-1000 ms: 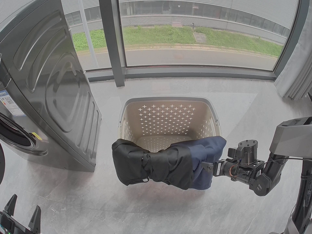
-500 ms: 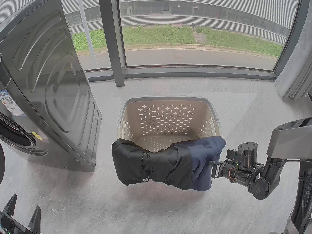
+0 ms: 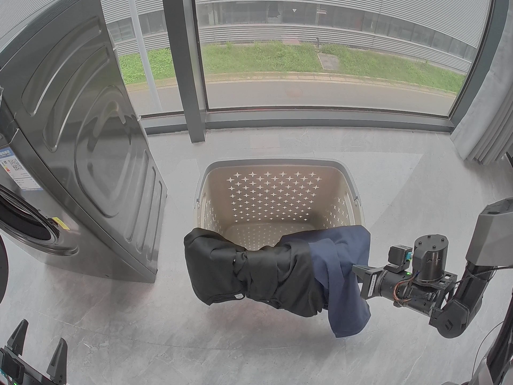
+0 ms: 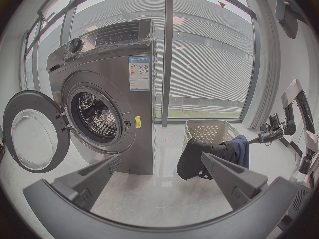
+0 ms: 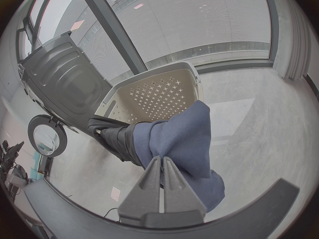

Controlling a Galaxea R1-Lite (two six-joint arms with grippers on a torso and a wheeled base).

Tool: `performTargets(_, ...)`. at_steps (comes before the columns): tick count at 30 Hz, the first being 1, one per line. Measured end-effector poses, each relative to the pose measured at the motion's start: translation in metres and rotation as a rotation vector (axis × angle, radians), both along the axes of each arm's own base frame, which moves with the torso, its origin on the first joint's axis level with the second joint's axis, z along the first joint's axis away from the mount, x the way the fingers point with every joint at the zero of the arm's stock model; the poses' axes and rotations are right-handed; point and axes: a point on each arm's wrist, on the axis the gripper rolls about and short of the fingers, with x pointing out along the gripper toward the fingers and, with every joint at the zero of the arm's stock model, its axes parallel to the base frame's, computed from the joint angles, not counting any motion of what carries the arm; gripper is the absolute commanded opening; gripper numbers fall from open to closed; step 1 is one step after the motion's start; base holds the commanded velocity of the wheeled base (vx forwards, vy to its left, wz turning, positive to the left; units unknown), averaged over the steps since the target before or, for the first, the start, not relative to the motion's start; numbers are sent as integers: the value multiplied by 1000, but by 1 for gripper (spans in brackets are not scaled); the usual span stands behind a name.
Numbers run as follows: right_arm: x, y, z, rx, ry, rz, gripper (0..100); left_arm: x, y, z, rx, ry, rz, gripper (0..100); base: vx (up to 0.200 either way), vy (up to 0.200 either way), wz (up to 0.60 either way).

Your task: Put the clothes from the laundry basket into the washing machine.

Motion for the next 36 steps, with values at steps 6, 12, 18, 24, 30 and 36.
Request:
performTargets(6,0,-1,-3,-7,10,-8,100,0,0,0,0,0,0,100,0,0,0)
performTargets(12,6,0,-12,-17,19,-16,100,0,0,0,0,0,0,100,0,0,0)
performTargets(18,22,5,-22,-25,14,-17,100,0,0,0,0,0,0,100,0,0,0)
performTargets(24,40,9,-31,-22,-5,-22,0,0,0,0,0,0,0,100,0,0,0)
performTargets(30,51,12,-35,1,-47,-16,0,0,0,0,0,0,0,100,0,0,0)
performTargets(36,45,13,-37,5,-48,-3,0,0,0,0,0,0,0,100,0,0,0)
